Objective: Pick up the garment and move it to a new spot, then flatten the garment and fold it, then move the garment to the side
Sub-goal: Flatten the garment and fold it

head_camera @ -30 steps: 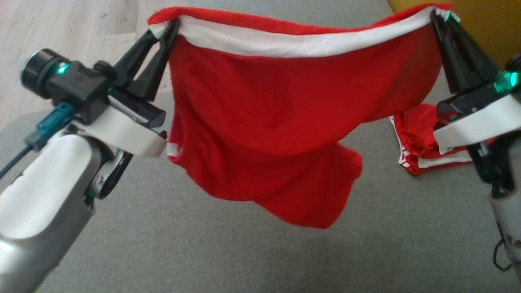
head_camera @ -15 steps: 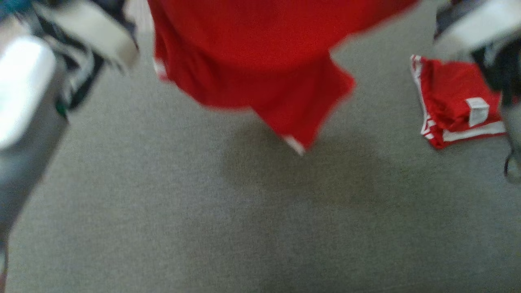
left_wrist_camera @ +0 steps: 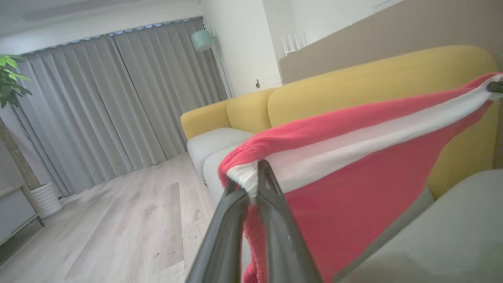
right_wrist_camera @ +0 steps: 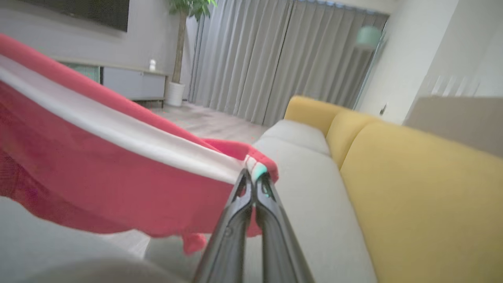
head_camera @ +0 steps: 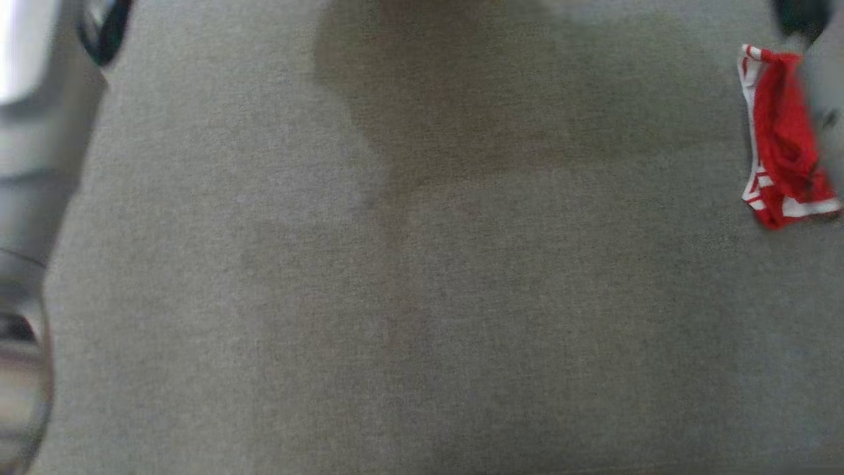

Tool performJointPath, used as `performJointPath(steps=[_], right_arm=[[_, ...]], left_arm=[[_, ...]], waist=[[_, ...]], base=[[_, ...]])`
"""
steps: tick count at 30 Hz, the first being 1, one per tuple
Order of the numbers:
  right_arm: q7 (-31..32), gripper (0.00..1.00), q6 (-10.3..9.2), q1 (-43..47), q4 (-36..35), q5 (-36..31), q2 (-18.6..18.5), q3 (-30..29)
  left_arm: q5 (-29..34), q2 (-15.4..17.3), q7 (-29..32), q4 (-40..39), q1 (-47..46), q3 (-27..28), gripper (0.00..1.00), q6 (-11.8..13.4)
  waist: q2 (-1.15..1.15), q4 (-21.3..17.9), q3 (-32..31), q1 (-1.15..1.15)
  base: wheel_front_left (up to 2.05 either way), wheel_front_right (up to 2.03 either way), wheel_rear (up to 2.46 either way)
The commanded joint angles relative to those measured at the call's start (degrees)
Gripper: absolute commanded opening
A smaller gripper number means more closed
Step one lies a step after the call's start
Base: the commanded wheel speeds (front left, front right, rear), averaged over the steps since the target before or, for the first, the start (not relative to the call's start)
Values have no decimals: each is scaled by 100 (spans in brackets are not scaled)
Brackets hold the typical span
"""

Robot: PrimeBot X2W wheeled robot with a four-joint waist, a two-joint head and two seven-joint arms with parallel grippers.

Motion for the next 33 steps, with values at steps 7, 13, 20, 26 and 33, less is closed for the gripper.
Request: performJointPath(steps=[7,13,20,26,33], right_arm=[[-251,0,-4,1131,676,538,135,833],[-269,0,-4,1636,699,900,-278,1849],[-137,0,-4,1949,546,1500,-891,2682],[50,0,-4,2278,149,1924,-1355,3413],[298,0,-4,2666,-603,2561,-1879,4062]], left_arm=[[-82,-130,-285,496,1040,-847,0,-103],[-427,94,-406,191,1772,-1688,0,-106],[-734,520,-432,-280,2451,-2689,0,-107],[-922,731,-443,-506,2844,-3039,0,-107],[-987,924,-435,-854,3378,-3146,0,-107]], waist=[[0,169,-99,-1],[0,223,-367,-1],[0,274,-790,-1],[0,246,-1272,-1],[0,149,-1864,-1]], base=[[0,0,0],[0,0,0],[0,0,0],[0,0,0],[0,0,0]])
